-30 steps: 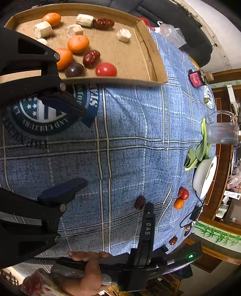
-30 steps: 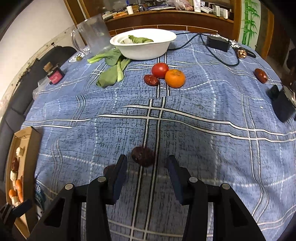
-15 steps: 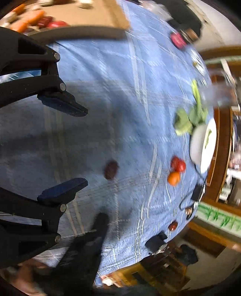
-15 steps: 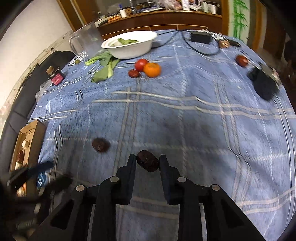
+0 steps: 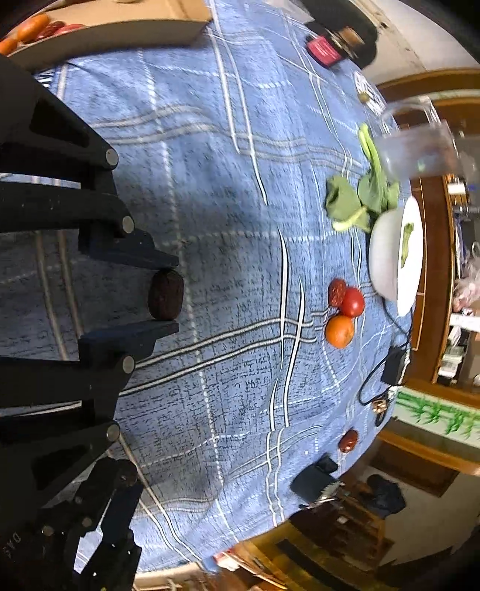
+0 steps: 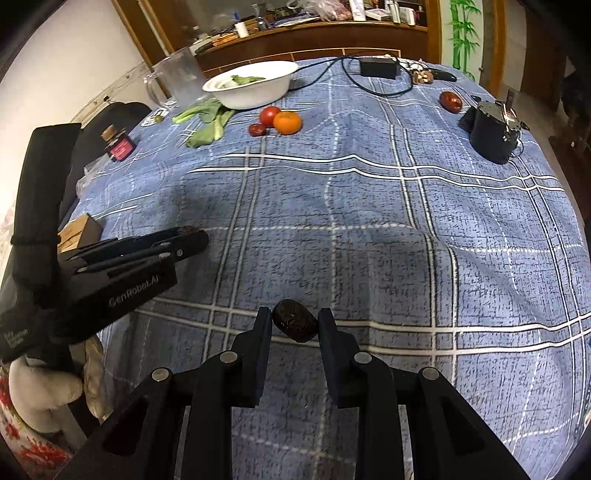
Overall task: Organize fruits
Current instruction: 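Carry both dates into the box and open both grippers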
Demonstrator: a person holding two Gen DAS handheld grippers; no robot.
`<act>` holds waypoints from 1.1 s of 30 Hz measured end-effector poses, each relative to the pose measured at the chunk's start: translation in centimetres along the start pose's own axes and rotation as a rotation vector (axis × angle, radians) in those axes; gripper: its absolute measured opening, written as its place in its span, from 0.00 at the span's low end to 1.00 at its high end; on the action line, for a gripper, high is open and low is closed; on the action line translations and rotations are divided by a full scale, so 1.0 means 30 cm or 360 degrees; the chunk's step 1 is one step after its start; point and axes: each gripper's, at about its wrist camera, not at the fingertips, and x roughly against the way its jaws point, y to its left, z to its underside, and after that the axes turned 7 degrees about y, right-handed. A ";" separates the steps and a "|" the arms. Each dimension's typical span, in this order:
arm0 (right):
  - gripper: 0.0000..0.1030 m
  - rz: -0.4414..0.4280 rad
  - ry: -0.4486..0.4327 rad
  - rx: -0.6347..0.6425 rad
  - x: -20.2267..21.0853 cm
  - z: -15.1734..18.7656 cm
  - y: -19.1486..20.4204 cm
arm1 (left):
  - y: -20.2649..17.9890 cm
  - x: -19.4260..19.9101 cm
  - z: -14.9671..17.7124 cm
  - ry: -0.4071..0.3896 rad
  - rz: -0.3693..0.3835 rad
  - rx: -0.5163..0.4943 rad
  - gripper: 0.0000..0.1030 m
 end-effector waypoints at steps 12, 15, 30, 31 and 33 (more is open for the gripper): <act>0.27 -0.0280 0.0014 0.0257 0.050 0.025 0.337 | 0.259 0.374 0.269 -0.0162 0.0000 0.0337 0.26; 0.27 -0.0398 0.0048 0.0370 0.051 0.042 0.489 | 0.401 0.463 0.392 -0.0154 -0.0079 0.0486 0.26; 0.28 -0.0555 0.0310 0.0890 -0.092 0.249 1.042 | 0.763 0.530 0.773 0.0048 -0.0373 0.0802 0.26; 0.28 -0.0546 0.0325 0.0900 -0.108 0.262 1.055 | 0.759 0.529 0.778 0.0057 -0.0380 0.0786 0.26; 0.28 -0.0525 0.0344 0.0909 -0.138 0.278 1.072 | 0.751 0.517 0.777 0.0071 -0.0386 0.0765 0.26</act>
